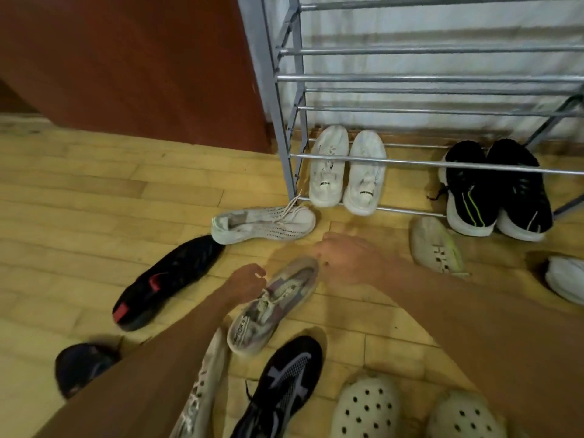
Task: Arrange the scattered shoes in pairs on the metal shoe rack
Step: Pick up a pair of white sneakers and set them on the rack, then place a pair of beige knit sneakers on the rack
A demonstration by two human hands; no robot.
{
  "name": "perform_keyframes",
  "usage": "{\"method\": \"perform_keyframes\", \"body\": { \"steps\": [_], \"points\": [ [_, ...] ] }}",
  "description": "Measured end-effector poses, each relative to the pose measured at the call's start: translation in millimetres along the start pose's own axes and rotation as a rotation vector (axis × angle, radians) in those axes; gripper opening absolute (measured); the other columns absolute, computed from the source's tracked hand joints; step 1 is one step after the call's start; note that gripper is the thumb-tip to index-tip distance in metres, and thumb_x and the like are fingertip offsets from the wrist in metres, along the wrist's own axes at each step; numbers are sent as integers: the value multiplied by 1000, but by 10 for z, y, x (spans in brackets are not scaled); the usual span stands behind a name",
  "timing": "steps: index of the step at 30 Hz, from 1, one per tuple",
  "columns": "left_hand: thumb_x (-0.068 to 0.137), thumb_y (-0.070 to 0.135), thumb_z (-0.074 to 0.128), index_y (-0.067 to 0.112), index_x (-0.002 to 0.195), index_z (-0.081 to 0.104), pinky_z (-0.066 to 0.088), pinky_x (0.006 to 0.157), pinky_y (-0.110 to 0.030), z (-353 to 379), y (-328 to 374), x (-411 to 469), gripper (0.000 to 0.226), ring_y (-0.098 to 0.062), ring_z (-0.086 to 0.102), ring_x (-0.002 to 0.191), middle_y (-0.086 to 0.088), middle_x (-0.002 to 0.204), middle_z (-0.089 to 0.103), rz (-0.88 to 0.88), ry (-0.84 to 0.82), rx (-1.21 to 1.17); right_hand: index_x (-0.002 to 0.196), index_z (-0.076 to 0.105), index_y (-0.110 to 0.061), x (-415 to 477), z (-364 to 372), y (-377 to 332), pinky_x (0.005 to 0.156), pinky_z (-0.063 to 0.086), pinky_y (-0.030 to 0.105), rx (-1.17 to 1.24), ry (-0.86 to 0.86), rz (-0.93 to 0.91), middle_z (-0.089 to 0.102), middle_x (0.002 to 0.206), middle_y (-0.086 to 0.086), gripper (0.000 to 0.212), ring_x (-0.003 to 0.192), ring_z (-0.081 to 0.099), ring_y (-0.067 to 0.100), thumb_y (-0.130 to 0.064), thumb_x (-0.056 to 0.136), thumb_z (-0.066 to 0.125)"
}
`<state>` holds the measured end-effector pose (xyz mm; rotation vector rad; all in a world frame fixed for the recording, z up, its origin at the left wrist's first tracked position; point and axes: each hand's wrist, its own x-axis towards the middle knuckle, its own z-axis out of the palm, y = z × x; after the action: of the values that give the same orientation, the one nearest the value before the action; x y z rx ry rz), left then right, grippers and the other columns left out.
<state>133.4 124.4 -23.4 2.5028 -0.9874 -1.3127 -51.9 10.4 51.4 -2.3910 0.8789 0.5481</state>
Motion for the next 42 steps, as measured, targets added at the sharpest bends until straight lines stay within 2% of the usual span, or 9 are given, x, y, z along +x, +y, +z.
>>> {"method": "perform_keyframes", "body": {
  "steps": [4, 6, 12, 15, 20, 27, 33, 40, 42],
  "points": [
    [95, 25, 47, 9, 137, 44, 43, 91, -31, 84, -464, -337, 45, -29, 52, 120, -16, 139, 48, -1, -89, 280, 112, 63, -16, -294, 48, -207, 89, 51, 42, -50, 13, -63, 58, 112, 7, 28, 104, 59, 26, -15, 89, 46],
    [93, 20, 46, 9, 137, 41, 44, 83, -33, 149, -610, -407, 46, -32, 54, 115, -19, 134, 48, 5, -102, 338, 111, 63, -14, -423, 75, -216, 89, 52, 43, -58, 23, -64, 59, 109, 7, 26, 102, 60, 26, -16, 90, 47],
    [91, 22, 53, -1, 134, 36, 48, 88, -39, 306, -536, -409, 52, -35, 55, 115, -21, 131, 51, -71, -66, 287, 112, 64, -16, -540, 201, -69, 90, 52, 44, -27, -31, 3, 61, 112, 6, 29, 104, 60, 25, -11, 87, 50],
    [93, 23, 49, -5, 138, 29, 47, 79, -33, 390, -508, -336, 57, -35, 58, 113, -23, 128, 53, -185, -94, 179, 119, 63, -15, -517, 287, 5, 93, 50, 40, -13, -66, 23, 58, 118, 5, 31, 110, 58, 25, -16, 89, 53],
    [88, 23, 54, 5, 138, 31, 41, 103, -48, 513, -568, -211, 59, -40, 44, 127, -21, 141, 35, -232, -22, 335, 127, 58, -19, -406, 371, 166, 93, 47, 33, 41, -113, 42, 56, 126, 3, 35, 112, 56, 21, -16, 93, 51],
    [73, 36, 71, 6, 127, 43, 46, 95, -43, 365, -608, -64, 68, -32, 54, 114, -14, 124, 55, -207, -60, 350, 128, 56, -19, -257, 450, 379, 96, 47, 34, 89, -169, 79, 54, 129, 5, 36, 115, 54, 22, -17, 92, 50],
    [73, 13, 70, 4, 86, 62, 37, 52, -26, 160, -456, -119, 18, -20, 51, 68, -9, 82, 59, -221, -94, 156, 128, 57, -7, -327, 229, 451, 100, 43, 36, -2, -318, 161, 55, 134, 13, 37, 123, 52, 29, -14, 94, 47],
    [78, 13, 71, 0, 90, 67, 53, 65, -36, -130, 130, -511, 18, -30, 63, 88, -15, 95, 65, -66, -55, 22, 115, 65, -3, -733, -487, 410, 74, 50, 32, -112, -199, 236, 66, 109, 11, 29, 94, 61, 26, -14, 93, 50],
    [82, 18, 70, 2, 81, 65, 56, 70, -39, -222, 502, -699, 17, -29, 63, 84, -14, 87, 64, 66, -16, -23, 119, 63, -6, -946, -689, 373, 83, 50, 34, -84, -111, 251, 64, 118, 13, 30, 101, 62, 28, -19, 95, 49]
  ]
}}
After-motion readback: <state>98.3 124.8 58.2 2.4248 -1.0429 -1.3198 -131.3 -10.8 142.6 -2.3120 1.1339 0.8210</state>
